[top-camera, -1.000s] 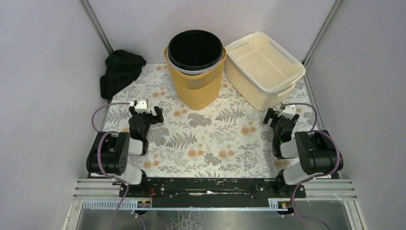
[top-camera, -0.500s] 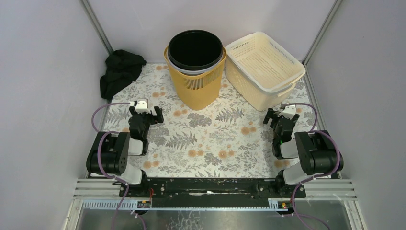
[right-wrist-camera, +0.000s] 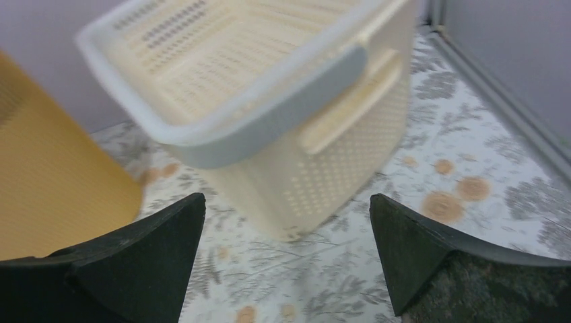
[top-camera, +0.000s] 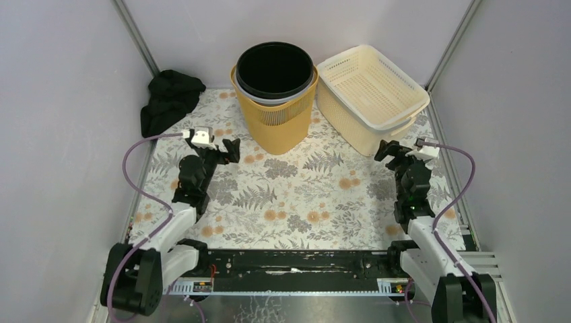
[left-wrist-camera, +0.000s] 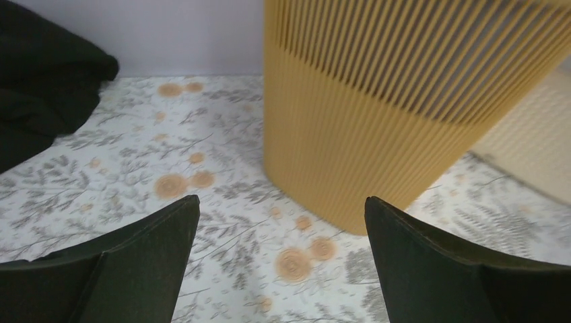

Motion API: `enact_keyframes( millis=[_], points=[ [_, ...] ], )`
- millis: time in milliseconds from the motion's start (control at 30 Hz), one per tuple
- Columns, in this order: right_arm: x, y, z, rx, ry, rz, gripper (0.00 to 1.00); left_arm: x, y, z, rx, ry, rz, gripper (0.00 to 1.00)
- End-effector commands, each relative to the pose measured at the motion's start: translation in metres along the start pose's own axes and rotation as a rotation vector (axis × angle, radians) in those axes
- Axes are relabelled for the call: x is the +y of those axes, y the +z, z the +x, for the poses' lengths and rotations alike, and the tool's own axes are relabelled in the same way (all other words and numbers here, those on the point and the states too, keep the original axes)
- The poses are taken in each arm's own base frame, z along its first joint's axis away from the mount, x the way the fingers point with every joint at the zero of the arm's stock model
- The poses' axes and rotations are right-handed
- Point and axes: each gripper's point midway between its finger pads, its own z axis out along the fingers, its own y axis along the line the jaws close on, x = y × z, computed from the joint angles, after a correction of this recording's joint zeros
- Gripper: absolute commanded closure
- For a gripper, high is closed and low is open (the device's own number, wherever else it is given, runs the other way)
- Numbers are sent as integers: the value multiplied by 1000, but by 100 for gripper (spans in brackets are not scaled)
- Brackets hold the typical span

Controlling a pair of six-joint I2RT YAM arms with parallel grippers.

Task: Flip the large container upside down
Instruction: Move the container to the center of the board.

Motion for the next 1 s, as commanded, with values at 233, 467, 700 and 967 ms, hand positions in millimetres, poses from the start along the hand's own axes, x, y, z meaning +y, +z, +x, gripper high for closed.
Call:
enact_keyframes(
  millis=[233,467,700,967],
  points=[
    [115,-53,-154,68,243,-421,1,-79,-44,-163,-220,-424,307,0],
    [132,-62,-139,311,332,-441,1,-96,-57,-173,-80,-553,352,0],
    [147,-62,-117,409,359,-529,1,-108,-59,-147,67,-606,387,0],
    [147,-60,-109,428,366,-529,1,-105,-48,-122,157,-651,344,0]
  ],
)
